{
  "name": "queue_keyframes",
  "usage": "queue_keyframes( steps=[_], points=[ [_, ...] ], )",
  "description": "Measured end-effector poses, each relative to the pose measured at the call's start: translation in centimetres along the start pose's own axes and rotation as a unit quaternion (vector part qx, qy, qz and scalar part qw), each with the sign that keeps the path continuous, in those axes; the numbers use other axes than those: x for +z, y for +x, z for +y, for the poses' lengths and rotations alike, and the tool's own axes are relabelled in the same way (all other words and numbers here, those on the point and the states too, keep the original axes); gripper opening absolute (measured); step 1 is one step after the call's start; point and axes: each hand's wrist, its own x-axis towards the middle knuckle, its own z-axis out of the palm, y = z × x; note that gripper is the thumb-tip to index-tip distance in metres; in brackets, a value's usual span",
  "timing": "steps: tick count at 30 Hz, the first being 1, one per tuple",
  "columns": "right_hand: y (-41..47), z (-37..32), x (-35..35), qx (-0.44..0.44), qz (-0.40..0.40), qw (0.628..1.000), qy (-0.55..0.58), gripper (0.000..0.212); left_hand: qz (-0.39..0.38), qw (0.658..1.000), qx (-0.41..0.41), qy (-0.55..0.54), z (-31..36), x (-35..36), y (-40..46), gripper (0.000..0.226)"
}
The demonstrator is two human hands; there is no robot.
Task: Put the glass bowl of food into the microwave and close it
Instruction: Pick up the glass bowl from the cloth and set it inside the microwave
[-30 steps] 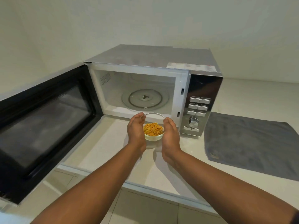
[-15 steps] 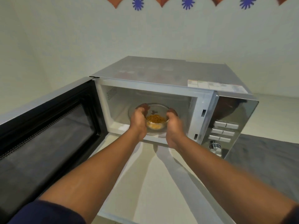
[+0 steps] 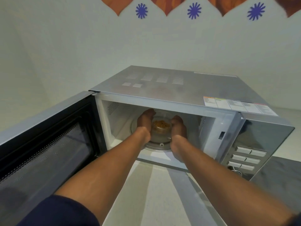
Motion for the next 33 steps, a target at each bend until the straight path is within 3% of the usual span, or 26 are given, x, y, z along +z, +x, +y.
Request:
queue_keyframes(
  steps=[2, 14, 19, 24, 26, 29, 33],
  points=[
    [0.0, 0.0, 0.1, 0.006, -0.004, 1.000, 0.004, 0.076, 0.001, 1.000, 0.005, 0.004, -0.3, -0.1, 0.7, 0.036],
    [1.2, 0.5, 0.9, -0.001, -0.014, 1.000, -0.001, 0.054, -0.017, 1.000, 0.002, 0.025, -0.9, -1.4, 2.5, 0.043],
    [1.1, 0.6, 0.5, -0.011, -0.026, 1.000, -0.008, 0.034, -0.006, 0.998, -0.017, 0.065, -0.9, -1.9, 2.3, 0.051],
    [0.3, 0.4, 0.6, -0.042, -0.001, 0.999, -0.030, 0.046, -0.026, 0.981, 0.054, 0.183, 0.2, -2.6, 0.7, 0.048],
    [-0.2, 0.7, 0.4, -0.057, 0.000, 0.998, -0.033, 0.058, -0.041, 0.961, 0.086, 0.260, 0.3, -3.1, -0.5, 0.050],
    [-2.1, 1.1, -0.1, -0.081, -0.004, 0.996, -0.021, 0.055, -0.012, 0.913, 0.169, 0.371, 0.2, -4.1, -2.4, 0.048],
    [-4.7, 1.5, -1.5, -0.151, -0.017, 0.984, -0.091, 0.052, 0.026, 0.774, 0.335, 0.537, 1.6, -5.0, -5.1, 0.026]
  ],
)
